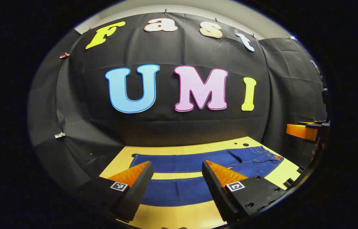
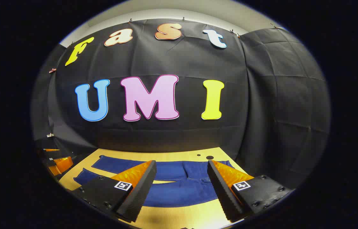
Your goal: Grasp the waist and the cuffs of the jeans and fold them to make the two legs overlap; first hold the waist and fold one-third of the jeans toward the cuffs, then hold the cuffs and fold the remaining one-third in the same direction to finish folding.
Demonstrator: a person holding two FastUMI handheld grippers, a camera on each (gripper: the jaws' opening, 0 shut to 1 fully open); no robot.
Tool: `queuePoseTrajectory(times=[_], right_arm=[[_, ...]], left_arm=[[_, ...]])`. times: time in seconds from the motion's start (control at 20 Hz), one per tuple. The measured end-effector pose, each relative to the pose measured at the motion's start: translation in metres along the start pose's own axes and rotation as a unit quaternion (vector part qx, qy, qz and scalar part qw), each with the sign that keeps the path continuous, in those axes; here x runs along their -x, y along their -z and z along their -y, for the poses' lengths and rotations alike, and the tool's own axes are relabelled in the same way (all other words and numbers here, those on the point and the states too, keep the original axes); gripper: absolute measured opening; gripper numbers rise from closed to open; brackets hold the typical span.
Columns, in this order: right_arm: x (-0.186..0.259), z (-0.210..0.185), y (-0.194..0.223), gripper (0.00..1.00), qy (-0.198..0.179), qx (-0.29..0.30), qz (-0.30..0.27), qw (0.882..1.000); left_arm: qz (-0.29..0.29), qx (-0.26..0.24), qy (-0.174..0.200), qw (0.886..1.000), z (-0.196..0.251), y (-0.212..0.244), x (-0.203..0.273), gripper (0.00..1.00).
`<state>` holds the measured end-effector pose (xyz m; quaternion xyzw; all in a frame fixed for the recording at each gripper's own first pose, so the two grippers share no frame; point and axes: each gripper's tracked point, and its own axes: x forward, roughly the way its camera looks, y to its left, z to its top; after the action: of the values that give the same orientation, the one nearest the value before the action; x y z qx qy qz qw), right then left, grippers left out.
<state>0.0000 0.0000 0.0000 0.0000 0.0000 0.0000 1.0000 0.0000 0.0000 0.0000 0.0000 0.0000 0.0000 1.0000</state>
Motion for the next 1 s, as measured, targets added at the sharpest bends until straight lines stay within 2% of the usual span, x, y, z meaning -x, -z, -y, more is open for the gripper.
queuePoseTrajectory(times=[0.85, 1.0], right_arm=[[-0.0018, 0.0086, 0.0012, 0.99, 0.001, -0.002, 0.0, 1.0], [-0.0038, 0.0103, 0.003, 0.99, 0.003, -0.002, -0.002, 1.0]], left_arm=[[-0.013, 0.034, -0.008, 0.999, 0.003, 0.0077, -0.0061, 0.96], [-0.009, 0.02, -0.013, 1.0, -0.0026, 0.0048, -0.0074, 0.96]])
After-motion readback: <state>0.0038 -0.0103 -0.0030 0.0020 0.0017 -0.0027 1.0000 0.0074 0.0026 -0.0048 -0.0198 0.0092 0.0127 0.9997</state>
